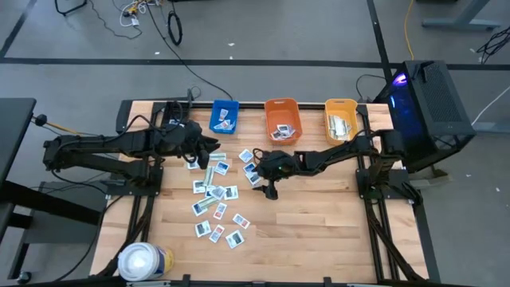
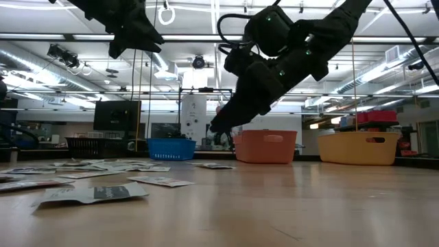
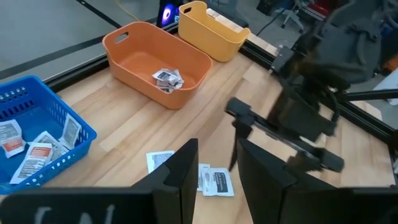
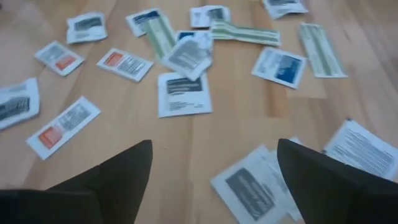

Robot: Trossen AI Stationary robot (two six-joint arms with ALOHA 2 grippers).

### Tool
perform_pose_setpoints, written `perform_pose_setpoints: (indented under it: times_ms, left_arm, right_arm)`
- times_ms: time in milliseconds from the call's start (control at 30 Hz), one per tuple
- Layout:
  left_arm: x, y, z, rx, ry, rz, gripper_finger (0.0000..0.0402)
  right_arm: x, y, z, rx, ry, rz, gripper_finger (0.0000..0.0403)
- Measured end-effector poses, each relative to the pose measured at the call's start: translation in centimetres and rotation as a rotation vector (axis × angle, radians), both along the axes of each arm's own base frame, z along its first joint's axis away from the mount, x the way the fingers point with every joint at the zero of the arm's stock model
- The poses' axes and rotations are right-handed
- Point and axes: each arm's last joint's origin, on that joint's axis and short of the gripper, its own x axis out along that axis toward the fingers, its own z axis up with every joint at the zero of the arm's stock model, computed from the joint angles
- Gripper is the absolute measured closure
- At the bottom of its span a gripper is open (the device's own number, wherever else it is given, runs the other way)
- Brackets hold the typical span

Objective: Pick & Place First Aid Supplies
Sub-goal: Put the towelette pack into the orange bin

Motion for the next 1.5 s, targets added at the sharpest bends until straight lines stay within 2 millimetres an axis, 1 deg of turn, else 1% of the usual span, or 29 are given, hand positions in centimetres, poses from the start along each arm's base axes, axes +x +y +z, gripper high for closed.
perform_pose_setpoints:
  times_ms: [133, 267, 600, 767, 900, 1033, 1167, 1300, 1500]
  left_arm:
    - [0.0, 0.0, 0.0, 0.004, 0.000, 0.009, 0.0287]
    - [0.0, 0.0, 0.0, 0.004, 0.000, 0.009, 0.0287]
    - [0.0, 0.1, 0.0, 0.017, 0.001, 0.037, 0.0287]
    - [0.0, 0.1, 0.0, 0.018, 0.002, 0.039, 0.0287]
    - [-0.1, 0.1, 0.0, 0.022, 0.002, 0.046, 0.0287]
    - [-0.1, 0.1, 0.0, 0.022, 0.002, 0.047, 0.0287]
    - [-0.1, 0.2, 0.0, 0.035, 0.003, 0.073, 0.0287]
    - [-0.1, 0.3, 0.0, 0.042, 0.004, 0.087, 0.0287]
    - [-0.1, 0.3, 0.0, 0.040, 0.006, 0.083, 0.0287]
  right_arm:
    - [0.1, 0.7, -0.9, -0.028, 0.018, 0.025, 0.0056]
    - [0.1, 1.1, -1.1, -0.009, 0.042, -0.028, 0.0056]
    - [0.1, 0.9, -1.0, 0.015, 0.034, -0.336, 0.0057]
    - [1.1, 1.7, 0.4, 0.092, 0.053, -0.391, 0.0057]
    - [1.8, 2.3, 1.9, 0.048, 0.074, -0.466, 0.0057]
    - [2.1, 2.4, 2.9, 0.073, 0.102, -0.587, 0.0057]
    - [2.4, 2.3, 3.8, 0.114, 0.108, -0.628, 0.0057]
    - [3.0, 2.4, 3.7, 0.136, 0.154, -0.651, 0.0057]
    - [4.6, 2.7, 2.9, 0.160, 0.272, -0.686, 0.0056]
